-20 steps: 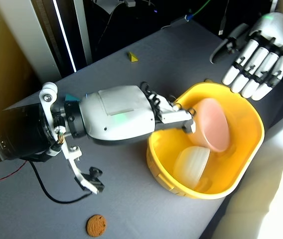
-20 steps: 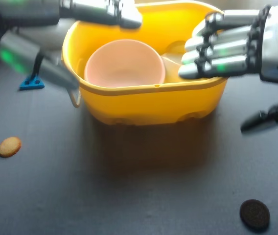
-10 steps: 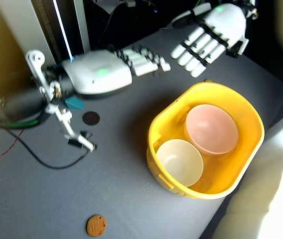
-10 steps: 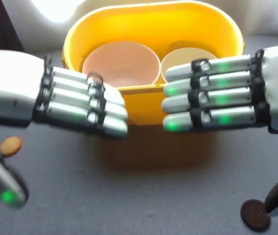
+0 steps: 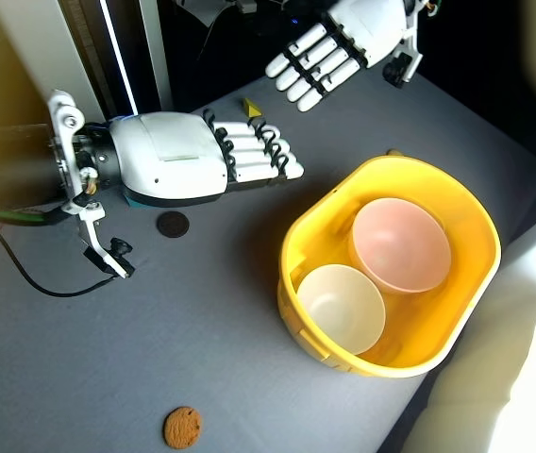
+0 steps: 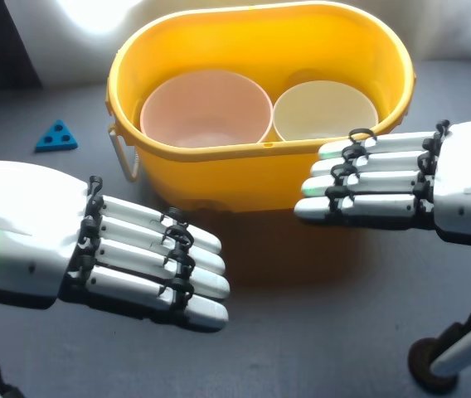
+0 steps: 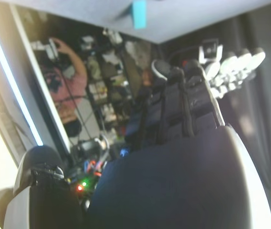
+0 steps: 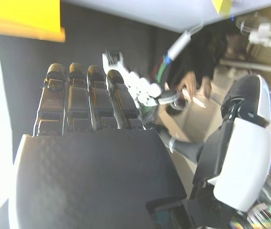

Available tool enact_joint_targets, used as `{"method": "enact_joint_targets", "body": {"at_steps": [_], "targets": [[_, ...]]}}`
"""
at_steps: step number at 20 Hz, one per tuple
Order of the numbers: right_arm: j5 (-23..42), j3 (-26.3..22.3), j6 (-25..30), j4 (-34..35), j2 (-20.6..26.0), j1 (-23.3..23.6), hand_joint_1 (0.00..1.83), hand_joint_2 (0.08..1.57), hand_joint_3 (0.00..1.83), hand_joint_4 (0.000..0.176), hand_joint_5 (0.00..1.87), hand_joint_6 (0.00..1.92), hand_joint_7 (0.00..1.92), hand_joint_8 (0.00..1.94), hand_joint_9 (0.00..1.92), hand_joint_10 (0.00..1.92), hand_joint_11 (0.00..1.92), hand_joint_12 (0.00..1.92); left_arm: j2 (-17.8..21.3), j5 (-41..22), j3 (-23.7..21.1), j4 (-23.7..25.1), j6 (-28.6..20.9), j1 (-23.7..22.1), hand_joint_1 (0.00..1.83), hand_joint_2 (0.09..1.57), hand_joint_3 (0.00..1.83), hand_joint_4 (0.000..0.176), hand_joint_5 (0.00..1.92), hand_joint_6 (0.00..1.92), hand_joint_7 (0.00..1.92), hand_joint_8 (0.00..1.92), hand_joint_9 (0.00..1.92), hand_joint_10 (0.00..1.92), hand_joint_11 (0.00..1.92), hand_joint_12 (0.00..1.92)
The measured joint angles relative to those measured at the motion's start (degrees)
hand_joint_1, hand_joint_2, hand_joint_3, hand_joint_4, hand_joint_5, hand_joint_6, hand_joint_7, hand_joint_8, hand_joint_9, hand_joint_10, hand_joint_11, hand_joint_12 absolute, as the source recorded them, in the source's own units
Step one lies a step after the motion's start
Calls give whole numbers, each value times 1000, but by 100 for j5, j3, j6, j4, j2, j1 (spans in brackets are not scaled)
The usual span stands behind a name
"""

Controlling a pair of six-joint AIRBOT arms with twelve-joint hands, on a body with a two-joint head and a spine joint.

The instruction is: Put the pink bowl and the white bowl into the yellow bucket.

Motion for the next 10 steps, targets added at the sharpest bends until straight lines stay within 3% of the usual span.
{"method": "enact_joint_targets", "body": {"at_steps": [2, 7, 10], "targets": [[-302, -260, 9, 33, 197, 4, 385, 755, 2, 0, 11, 2, 0, 0, 0, 0, 4, 4, 0, 365, -81, 15, 31, 50, 0, 1071, 12, 0, 0, 0, 0, 0, 0, 0, 20, 44], [-225, -352, 186, -173, 284, -44, 398, 753, 0, 0, 54, 13, 20, 6, 0, 0, 36, 21, 79, 586, -501, 26, 350, -50, 0, 1091, 16, 0, 2, 1, 10, 4, 0, 0, 23, 54], [-229, -352, 192, -219, 302, -79, 422, 762, 3, 0, 48, 8, 8, 3, 0, 0, 43, 27, 94, 964, -625, -72, 428, -81, 0, 1110, 0, 0, 27, 3, 43, 4, 27, 4, 0, 188]]}}
